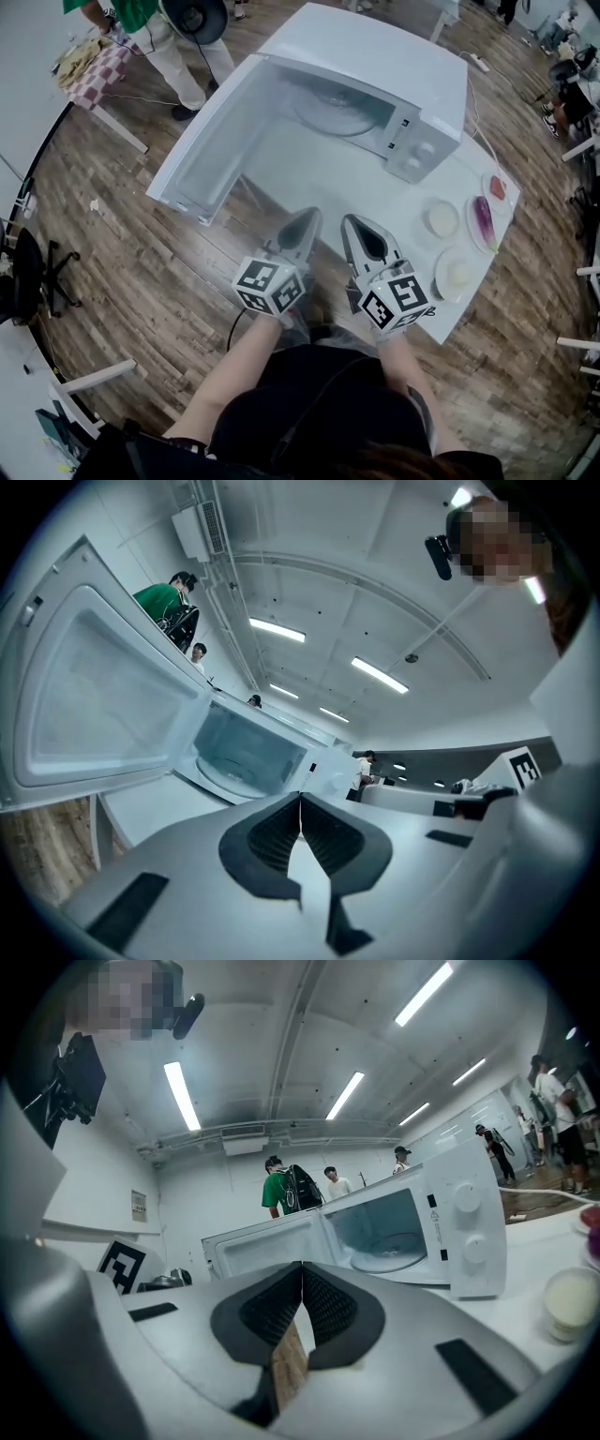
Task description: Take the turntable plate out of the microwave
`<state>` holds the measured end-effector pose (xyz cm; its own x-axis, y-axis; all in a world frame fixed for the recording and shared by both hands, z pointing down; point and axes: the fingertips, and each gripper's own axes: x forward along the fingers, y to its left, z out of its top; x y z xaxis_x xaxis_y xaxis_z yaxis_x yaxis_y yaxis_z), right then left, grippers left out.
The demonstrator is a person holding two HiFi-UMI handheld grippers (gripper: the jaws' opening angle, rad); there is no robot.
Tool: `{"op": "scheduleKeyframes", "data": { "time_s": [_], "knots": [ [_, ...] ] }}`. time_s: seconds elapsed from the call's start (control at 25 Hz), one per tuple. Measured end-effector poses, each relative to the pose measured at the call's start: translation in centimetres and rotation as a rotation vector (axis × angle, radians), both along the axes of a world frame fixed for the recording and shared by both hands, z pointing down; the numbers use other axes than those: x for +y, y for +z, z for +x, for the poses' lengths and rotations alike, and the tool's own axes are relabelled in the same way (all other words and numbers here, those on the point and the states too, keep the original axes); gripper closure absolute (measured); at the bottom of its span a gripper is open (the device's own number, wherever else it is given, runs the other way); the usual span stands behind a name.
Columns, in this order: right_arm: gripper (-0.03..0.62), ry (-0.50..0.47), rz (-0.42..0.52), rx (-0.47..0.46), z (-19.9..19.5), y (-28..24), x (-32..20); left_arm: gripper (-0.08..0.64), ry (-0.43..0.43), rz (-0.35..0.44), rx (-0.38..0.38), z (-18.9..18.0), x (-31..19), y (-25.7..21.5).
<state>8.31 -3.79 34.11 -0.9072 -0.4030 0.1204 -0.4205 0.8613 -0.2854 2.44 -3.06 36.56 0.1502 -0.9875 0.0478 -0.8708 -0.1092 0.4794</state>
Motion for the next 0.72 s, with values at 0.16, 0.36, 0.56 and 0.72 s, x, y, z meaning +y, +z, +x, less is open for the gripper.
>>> {"op": "scheduleKeyframes", "data": {
  "time_s": [0.16,0.36,0.56,0.72],
  "knots": [
    [0.572,0.02,-0.011,0.018,-1.3,0.4,-3.1,0.549,-0.001,-0.001,0.035,-1.9,-3.4,0.0],
    [0.572,0.068,-0.059,0.027,-3.3,1.5,-6.8,0.549,0.014,-0.034,0.072,-4.1,-6.9,1.2],
    [0.572,0.103,-0.106,0.043,-5.1,3.0,-9.6,0.548,0.04,-0.068,0.108,-5.0,-10.1,2.5],
    [0.572,0.126,-0.124,0.07,-6.3,4.3,-11.5,0.548,0.05,-0.094,0.151,-5.7,-12.2,3.7]
  ]
}}
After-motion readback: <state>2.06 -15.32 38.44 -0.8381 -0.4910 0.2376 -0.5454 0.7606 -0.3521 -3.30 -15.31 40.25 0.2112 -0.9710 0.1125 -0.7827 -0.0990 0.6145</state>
